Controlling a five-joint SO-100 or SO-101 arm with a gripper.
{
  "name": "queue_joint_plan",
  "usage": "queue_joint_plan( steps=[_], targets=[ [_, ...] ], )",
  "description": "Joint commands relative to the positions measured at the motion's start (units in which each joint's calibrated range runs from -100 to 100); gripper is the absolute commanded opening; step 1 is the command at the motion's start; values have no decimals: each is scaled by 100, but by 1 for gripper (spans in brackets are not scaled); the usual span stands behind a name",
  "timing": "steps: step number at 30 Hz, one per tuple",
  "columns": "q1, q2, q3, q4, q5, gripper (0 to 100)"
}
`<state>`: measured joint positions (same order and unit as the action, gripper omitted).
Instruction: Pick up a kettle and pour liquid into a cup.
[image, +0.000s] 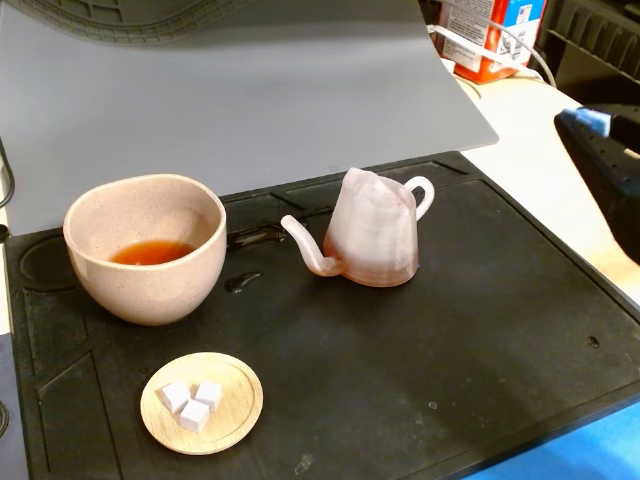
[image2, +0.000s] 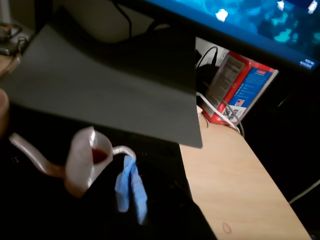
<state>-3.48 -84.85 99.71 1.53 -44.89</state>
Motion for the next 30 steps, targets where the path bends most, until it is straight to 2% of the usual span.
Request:
queue_joint_plan(
  steps=[1,6,11,21,26,30],
  targets=[
    [-21,-722,20,854,-331,1],
    [-6,-1464,11,2255,-704,1],
    [-14,-1404,11,2488,-730,1],
    [40,-1413,11,5904,-772,1],
    [40,-1413,11,6967,-788,1],
    [40,-1422,11,7400,-793,1]
  ],
)
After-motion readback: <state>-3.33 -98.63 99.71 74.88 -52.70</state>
